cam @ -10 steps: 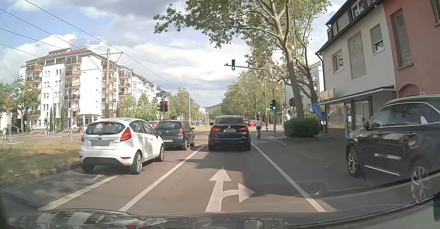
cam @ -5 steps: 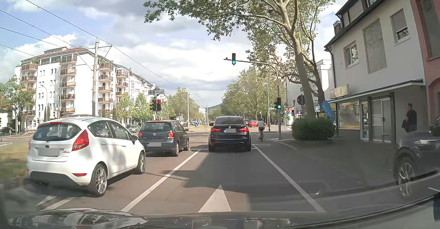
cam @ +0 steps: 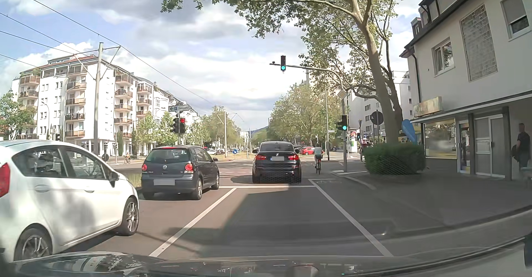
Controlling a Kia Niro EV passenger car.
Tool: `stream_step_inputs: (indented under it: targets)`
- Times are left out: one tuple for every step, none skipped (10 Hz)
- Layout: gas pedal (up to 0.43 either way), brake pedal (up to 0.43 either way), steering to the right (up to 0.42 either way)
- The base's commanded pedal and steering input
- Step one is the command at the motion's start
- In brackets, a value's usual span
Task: Follow the waypoints while adhering to traffic rules and regulations
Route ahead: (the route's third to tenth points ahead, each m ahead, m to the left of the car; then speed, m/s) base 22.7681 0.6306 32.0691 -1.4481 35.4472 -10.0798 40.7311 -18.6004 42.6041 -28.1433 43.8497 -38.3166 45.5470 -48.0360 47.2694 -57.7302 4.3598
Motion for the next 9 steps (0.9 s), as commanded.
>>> stream_step_inputs:
  targets:
    - [0.169, 0.000, 0.000]
    - [0.169, 0.000, 0.001]
    - [0.169, 0.000, 0.001]
    - [0.169, 0.000, 0.002]
    - [0.150, 0.000, 0.002]
    - [0.110, 0.000, 0.002]
    - [0.067, 0.000, 0.002]
    - [0.047, 0.000, 0.002]
    - [0.047, 0.000, 0.003]
